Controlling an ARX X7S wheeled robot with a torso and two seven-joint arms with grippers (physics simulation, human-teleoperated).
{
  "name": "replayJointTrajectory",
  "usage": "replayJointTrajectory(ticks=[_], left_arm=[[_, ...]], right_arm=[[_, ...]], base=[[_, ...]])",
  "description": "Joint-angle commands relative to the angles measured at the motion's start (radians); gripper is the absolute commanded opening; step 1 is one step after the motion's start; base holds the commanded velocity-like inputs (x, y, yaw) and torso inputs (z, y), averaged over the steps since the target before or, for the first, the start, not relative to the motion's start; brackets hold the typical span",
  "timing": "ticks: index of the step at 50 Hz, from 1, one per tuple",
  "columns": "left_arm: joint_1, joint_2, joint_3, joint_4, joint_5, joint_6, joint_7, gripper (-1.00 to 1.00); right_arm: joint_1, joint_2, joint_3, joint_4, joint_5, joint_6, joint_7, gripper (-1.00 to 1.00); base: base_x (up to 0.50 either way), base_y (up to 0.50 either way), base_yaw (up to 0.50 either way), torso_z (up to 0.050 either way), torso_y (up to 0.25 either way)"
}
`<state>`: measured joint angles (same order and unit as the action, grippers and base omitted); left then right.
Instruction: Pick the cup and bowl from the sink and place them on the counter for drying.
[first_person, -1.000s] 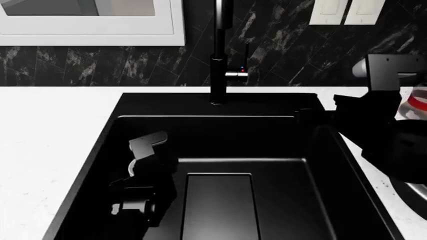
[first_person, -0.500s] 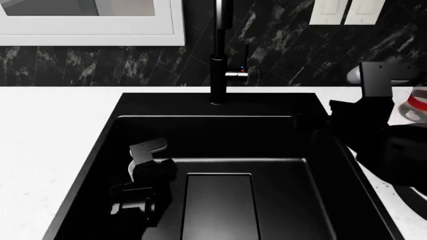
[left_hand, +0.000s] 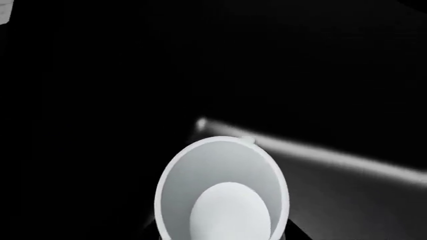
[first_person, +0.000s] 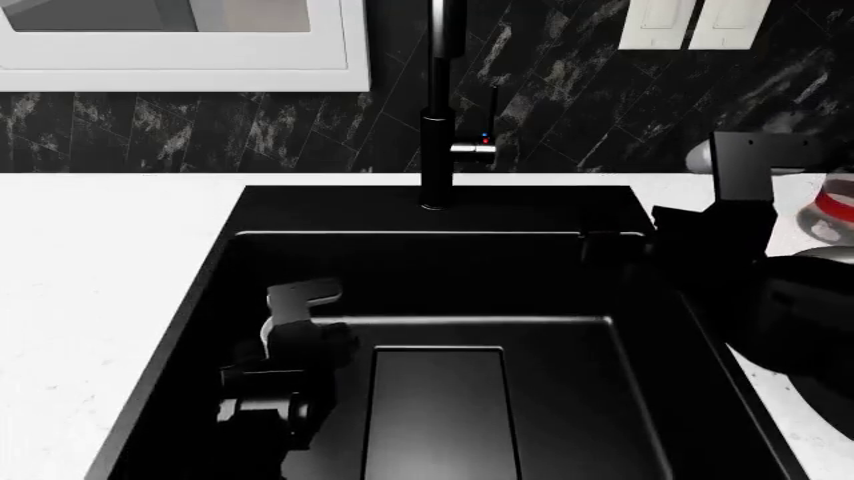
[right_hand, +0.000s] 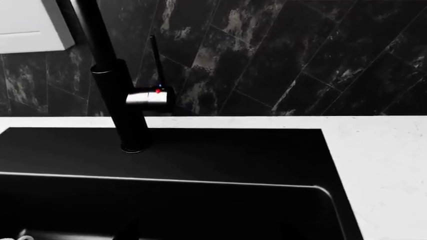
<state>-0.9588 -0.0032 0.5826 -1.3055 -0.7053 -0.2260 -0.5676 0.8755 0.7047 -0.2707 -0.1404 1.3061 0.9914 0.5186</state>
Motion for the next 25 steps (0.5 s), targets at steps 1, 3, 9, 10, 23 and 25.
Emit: replayJointTrajectory(ticks=[1, 3, 9, 10, 23, 25], left_arm=[[-0.005, 0.003, 0.035, -0.003, -0.024, 0.001, 0.03, -1.0], [-0.005, 0.003, 0.041, -0.003, -0.029, 0.006, 0.027, -1.0], [0.003, 0.003, 0.121, 0.001, -0.105, 0.032, 0.034, -1.0], [0.005, 0.003, 0.151, 0.013, -0.129, 0.035, 0.031, -1.0], [0.148, -0.229, 0.174, 0.771, -0.283, -0.237, -0.291, -1.0], [0.16, -0.262, 0.176, 0.879, -0.302, -0.279, -0.34, -1.0]], right_arm=[[-0.009, -0.001, 0.0, -0.003, -0.002, -0.01, -0.001, 1.0], [-0.007, -0.002, -0.001, -0.004, -0.001, -0.009, 0.001, 1.0], [0.012, 0.0, 0.0, -0.009, 0.013, 0.004, 0.012, 1.0], [0.015, 0.0, 0.001, -0.011, 0.015, 0.006, 0.014, 1.0], [0.019, -0.004, -0.004, -0.004, 0.01, -0.002, 0.004, 1.0], [0.023, -0.002, -0.002, -0.004, 0.014, 0.001, 0.007, 1.0]], base=[[0.0, 0.0, 0.0, 0.0, 0.0], [0.0, 0.0, 0.0, 0.0, 0.0], [0.0, 0.0, 0.0, 0.0, 0.0], [0.0, 0.0, 0.0, 0.0, 0.0], [0.0, 0.0, 0.0, 0.0, 0.0], [0.0, 0.0, 0.0, 0.0, 0.0]])
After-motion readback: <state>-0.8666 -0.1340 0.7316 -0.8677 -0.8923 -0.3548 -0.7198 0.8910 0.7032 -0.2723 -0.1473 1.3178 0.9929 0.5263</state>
